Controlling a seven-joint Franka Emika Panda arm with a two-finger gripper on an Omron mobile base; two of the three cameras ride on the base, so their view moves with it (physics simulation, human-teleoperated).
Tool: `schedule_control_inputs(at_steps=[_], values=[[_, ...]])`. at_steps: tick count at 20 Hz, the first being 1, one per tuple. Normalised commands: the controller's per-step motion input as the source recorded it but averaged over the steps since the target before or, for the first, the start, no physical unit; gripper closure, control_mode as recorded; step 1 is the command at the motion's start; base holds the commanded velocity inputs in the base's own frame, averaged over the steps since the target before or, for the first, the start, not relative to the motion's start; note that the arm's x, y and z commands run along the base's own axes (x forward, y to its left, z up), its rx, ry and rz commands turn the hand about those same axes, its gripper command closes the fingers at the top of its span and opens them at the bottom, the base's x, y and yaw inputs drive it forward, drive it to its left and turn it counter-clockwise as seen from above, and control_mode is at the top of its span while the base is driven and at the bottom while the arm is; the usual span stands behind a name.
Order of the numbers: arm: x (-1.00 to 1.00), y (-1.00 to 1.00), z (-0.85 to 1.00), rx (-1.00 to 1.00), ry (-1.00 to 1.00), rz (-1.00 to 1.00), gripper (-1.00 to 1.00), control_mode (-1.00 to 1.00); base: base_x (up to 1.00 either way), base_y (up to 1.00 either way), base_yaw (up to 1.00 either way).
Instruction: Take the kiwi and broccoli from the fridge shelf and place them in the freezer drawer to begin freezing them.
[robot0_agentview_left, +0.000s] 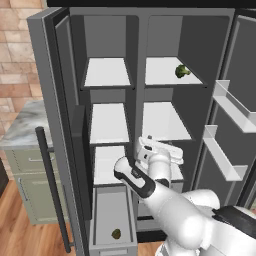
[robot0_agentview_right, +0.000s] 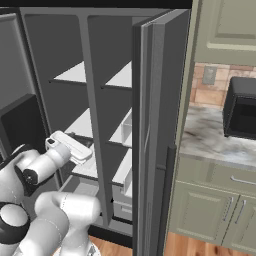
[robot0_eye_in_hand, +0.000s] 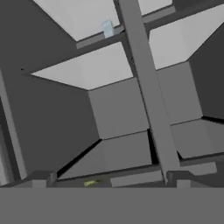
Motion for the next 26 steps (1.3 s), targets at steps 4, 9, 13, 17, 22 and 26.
schedule_control_inputs(at_steps=[4,9,13,17,22,26], values=[[-0.39,-0.43,0.26,-0.33,0.02,-0.15,-1.00,-1.00,0.00,0.00,0.00],[-0.27,-0.37,0.24,-0.42,0.06,-0.20,-1.00,-1.00,0.00,0.00,0.00],[-0.25,-0.49,0.15,-0.48,0.06,-0.22,-1.00,-1.00,0.00,0.00,0.00],[-0.26,-0.61,0.04,-0.45,0.03,-0.18,-1.00,-1.00,0.00,0.00,0.00],[-0.30,-0.65,0.13,-0.46,0.02,-0.15,-1.00,-1.00,0.00,0.00,0.00],[-0.30,-0.65,0.26,-0.35,0.08,-0.15,-1.00,-1.00,0.00,0.00,0.00]])
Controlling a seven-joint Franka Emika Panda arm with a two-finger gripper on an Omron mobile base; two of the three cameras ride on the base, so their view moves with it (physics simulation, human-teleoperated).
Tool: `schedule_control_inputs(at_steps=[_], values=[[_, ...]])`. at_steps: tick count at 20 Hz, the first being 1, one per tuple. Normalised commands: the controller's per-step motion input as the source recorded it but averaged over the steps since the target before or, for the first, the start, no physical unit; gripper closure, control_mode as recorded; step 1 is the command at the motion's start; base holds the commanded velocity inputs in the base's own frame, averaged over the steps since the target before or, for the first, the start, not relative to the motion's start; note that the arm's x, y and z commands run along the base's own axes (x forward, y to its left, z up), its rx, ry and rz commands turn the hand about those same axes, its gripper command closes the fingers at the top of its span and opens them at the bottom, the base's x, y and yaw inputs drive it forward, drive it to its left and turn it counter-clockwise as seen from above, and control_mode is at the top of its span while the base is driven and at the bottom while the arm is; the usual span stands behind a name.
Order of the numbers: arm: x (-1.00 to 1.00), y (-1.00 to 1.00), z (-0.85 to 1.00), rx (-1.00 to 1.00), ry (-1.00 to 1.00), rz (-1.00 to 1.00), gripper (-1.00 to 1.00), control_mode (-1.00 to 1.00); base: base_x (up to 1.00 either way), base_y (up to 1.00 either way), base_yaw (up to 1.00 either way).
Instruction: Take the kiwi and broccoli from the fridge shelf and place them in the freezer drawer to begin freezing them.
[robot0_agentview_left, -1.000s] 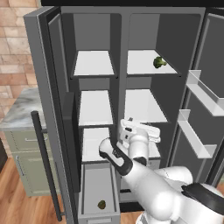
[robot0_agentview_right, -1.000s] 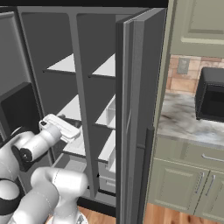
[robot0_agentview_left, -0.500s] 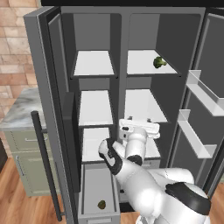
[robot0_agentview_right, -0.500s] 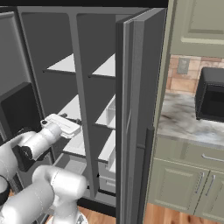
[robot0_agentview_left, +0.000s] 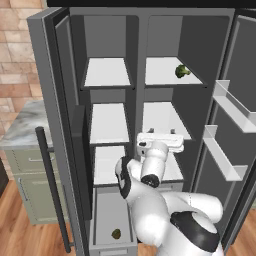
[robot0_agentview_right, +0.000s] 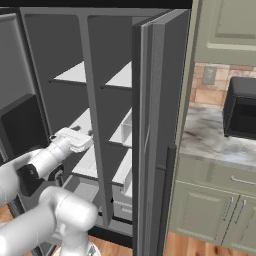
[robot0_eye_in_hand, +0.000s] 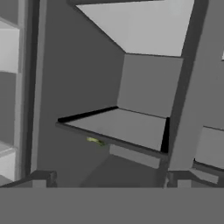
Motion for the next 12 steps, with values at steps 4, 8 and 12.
schedule_control_inputs(at_steps=[4,8,12], values=[[-0.40,-0.56,0.60,-0.14,0.11,-0.12,-1.00,-1.00,0.00,0.00,0.00],[-0.50,-0.58,0.73,-0.01,0.14,-0.04,-1.00,-1.00,0.00,0.00,0.00],[-0.56,-0.56,0.46,-0.05,0.21,-0.06,-1.00,-1.00,0.00,0.00,0.00]])
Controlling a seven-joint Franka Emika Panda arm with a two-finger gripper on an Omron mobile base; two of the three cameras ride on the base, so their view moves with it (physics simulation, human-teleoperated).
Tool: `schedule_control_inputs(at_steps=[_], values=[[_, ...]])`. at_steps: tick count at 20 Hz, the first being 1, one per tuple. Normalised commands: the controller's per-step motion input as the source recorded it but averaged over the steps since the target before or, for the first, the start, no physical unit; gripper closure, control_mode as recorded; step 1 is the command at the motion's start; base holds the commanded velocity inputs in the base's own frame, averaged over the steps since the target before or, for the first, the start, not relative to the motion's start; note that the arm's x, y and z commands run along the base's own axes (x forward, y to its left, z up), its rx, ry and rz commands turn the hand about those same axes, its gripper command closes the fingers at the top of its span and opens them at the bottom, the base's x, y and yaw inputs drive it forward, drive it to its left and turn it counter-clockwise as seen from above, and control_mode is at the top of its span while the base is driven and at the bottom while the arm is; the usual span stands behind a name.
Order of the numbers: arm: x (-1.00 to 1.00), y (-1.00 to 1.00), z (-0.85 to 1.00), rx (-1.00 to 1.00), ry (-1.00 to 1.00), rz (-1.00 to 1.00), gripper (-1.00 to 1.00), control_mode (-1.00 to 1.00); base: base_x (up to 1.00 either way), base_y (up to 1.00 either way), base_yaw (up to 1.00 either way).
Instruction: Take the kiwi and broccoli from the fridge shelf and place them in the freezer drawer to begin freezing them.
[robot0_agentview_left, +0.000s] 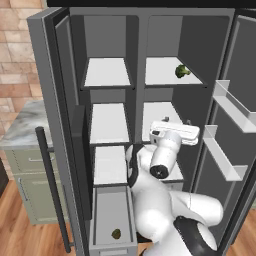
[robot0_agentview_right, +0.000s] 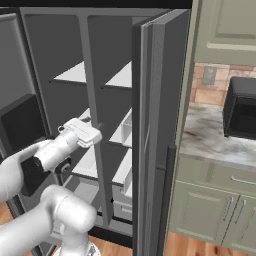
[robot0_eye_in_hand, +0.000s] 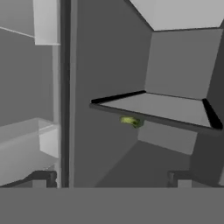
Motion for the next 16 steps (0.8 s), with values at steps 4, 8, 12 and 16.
schedule_control_inputs(at_steps=[4,8,12,16], values=[[-0.51,-0.36,0.55,-0.13,0.27,-0.11,-1.00,-1.00,0.00,0.00,0.00],[-0.34,-0.24,0.35,-0.13,0.39,-0.17,-1.00,-1.00,0.00,0.00,0.00],[-0.30,-0.08,0.26,-0.24,0.47,-0.22,-1.00,-1.00,0.00,0.00,0.00],[-0.14,0.00,0.26,-0.36,0.45,-0.27,-1.00,-1.00,0.00,0.00,0.00]])
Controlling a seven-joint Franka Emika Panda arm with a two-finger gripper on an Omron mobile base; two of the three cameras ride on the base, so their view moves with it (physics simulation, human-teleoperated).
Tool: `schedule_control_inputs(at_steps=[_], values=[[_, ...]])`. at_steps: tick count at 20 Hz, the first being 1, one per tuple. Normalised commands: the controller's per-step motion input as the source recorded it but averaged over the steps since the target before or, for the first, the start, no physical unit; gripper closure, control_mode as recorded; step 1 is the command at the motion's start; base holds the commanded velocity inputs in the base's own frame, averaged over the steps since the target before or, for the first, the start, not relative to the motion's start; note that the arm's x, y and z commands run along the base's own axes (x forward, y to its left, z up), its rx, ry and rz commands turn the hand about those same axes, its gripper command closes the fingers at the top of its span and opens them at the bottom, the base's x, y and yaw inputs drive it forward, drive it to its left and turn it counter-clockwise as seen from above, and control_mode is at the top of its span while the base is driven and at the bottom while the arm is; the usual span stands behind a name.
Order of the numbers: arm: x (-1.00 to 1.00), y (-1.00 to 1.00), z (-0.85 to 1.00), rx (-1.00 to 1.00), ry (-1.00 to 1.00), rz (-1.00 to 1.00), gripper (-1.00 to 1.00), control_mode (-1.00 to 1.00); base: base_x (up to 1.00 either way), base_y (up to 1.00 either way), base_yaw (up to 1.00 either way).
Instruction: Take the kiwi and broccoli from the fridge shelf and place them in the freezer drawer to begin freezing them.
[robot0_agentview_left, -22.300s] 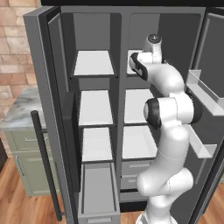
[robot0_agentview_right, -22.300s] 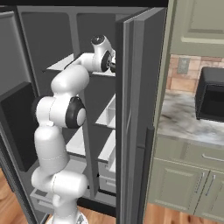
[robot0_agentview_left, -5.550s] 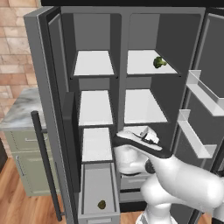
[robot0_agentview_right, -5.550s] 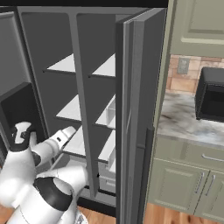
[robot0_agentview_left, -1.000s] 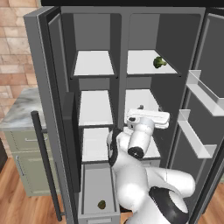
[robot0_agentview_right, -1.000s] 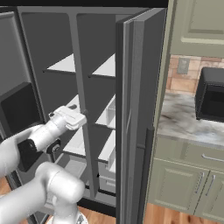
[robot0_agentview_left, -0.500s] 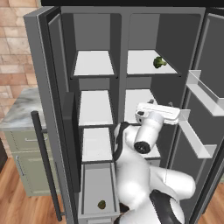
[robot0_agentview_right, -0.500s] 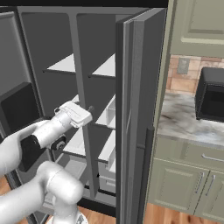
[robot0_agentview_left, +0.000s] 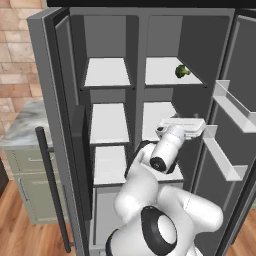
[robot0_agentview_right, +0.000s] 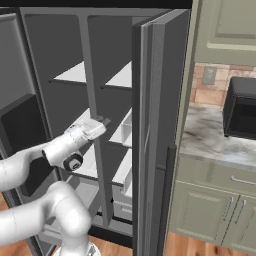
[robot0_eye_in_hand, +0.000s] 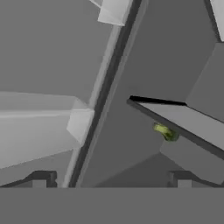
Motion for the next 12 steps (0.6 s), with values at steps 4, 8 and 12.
schedule_control_inputs(at_steps=[4,8,12], values=[[-0.14,-0.09,0.38,-0.28,0.36,-0.18,-1.00,-1.00,0.00,0.00,0.00],[-0.22,-0.17,0.57,-0.22,0.25,-0.13,-1.00,-1.00,0.00,0.00,0.00],[-0.23,-0.18,0.72,-0.15,0.17,-0.09,-1.00,-1.00,0.00,0.00,0.00]])
